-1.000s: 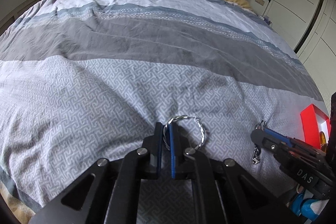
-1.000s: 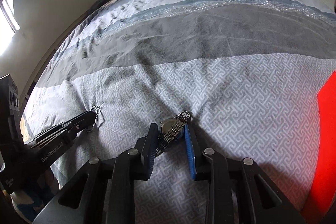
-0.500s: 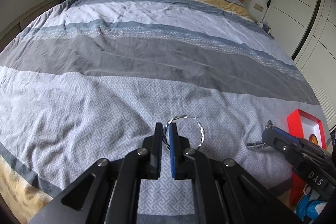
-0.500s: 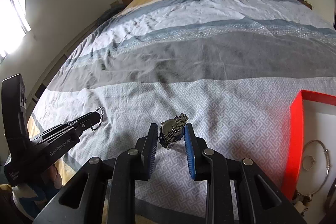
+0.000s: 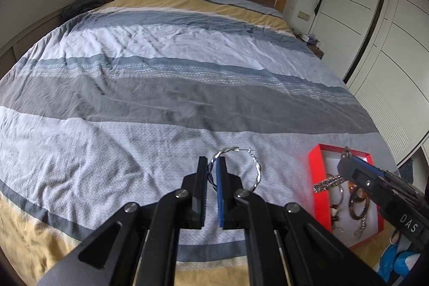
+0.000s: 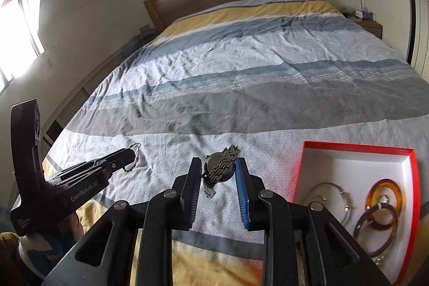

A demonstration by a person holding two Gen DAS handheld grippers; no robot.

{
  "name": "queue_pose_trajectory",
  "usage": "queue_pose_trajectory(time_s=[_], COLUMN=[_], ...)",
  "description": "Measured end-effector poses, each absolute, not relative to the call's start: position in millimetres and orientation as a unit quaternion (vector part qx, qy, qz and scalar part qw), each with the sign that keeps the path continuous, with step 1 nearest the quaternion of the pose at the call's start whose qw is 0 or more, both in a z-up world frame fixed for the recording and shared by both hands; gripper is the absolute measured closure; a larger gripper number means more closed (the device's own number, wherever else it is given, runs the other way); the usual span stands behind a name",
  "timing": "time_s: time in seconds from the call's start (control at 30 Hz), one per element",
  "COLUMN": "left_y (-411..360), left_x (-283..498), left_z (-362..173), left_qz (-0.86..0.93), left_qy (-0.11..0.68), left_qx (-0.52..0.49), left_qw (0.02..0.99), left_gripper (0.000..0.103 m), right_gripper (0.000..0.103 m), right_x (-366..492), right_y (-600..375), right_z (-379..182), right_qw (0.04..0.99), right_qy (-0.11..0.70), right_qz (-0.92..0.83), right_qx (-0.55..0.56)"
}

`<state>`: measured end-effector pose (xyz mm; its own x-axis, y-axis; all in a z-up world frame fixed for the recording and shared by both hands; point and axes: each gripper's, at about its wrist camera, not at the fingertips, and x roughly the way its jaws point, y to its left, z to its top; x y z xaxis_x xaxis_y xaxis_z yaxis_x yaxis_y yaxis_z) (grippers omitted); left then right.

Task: Organize jewelry
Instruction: 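Carry the silver watch with the right gripper while the left carries the twisted ring into the red box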

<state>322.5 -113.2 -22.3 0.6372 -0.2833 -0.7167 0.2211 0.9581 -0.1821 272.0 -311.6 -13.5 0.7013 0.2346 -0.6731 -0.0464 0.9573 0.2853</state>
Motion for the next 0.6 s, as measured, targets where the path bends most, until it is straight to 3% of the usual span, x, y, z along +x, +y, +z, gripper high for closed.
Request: queue_pose_trajectory(time_s=[0.6], left_y=[-316], left_x=[295], left_z=[-48], left_qz=[-0.268], left_qy=[0.427], left_qx=[0.028], left_qw=[0.863], left_gripper=[0.098], right_gripper=[0.077], right_x=[251], right_y=[-478], right_z=[-45], right_qw=[0.908], right_qy=[0.403], right_qz=[-0.036], right_qx=[0.110])
